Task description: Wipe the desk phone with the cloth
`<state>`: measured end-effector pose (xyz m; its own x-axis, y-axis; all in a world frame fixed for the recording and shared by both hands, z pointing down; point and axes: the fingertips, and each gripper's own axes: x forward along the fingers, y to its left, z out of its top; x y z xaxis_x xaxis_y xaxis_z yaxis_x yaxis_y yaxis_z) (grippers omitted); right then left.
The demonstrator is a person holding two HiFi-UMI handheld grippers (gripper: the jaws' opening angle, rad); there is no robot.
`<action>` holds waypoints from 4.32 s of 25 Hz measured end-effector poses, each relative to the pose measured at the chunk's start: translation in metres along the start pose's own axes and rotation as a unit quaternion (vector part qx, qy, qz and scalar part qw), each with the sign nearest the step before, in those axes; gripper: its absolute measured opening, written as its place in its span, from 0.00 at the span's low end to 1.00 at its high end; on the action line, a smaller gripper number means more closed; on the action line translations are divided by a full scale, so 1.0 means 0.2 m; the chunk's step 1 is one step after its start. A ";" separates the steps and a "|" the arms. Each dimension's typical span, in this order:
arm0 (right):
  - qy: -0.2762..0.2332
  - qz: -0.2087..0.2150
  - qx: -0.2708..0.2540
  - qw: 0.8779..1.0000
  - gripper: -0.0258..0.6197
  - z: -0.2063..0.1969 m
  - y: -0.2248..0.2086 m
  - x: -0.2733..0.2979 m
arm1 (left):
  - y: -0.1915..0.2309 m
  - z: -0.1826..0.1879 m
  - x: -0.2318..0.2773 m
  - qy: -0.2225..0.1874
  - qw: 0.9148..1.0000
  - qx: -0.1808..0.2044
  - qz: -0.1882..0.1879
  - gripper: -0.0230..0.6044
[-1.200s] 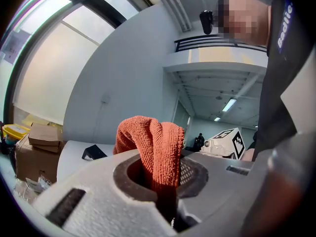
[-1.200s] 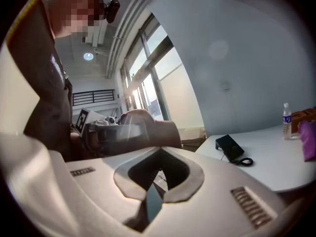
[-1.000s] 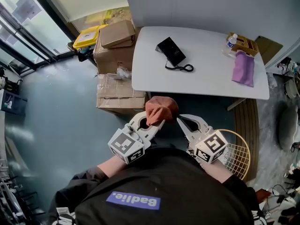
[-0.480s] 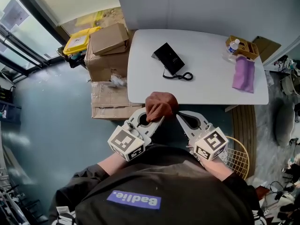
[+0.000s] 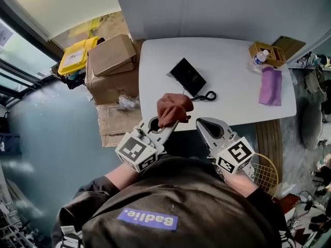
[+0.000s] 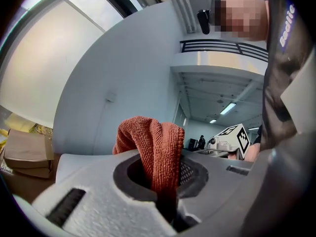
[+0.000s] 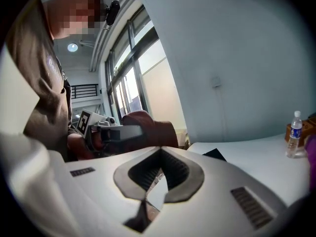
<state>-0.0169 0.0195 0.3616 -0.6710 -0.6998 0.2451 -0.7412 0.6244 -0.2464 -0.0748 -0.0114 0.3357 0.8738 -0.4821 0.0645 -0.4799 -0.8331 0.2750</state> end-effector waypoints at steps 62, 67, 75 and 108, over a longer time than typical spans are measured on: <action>0.066 0.083 0.042 0.994 0.08 -0.19 -0.84 0.27 | 1.03 -0.96 0.85 0.159 0.967 -0.028 0.196 0.10; 0.069 0.077 0.046 0.994 0.08 -0.22 -0.86 0.22 | 0.93 -1.05 0.87 0.167 0.967 -0.044 0.187 0.10; 0.069 0.066 0.049 0.994 0.08 -0.24 -0.89 0.14 | 0.73 -1.22 0.93 0.192 0.966 -0.066 0.160 0.10; 0.059 0.090 0.048 0.993 0.08 -0.15 -1.05 0.15 | 1.02 -0.93 1.03 0.157 0.960 -0.068 0.223 0.10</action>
<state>0.1177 -0.1222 0.4481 -0.7941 -0.5311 0.2954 -0.6077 0.6961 -0.3822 0.0219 -0.2290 0.5842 0.5743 -0.6589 0.4858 -0.8160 -0.5088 0.2745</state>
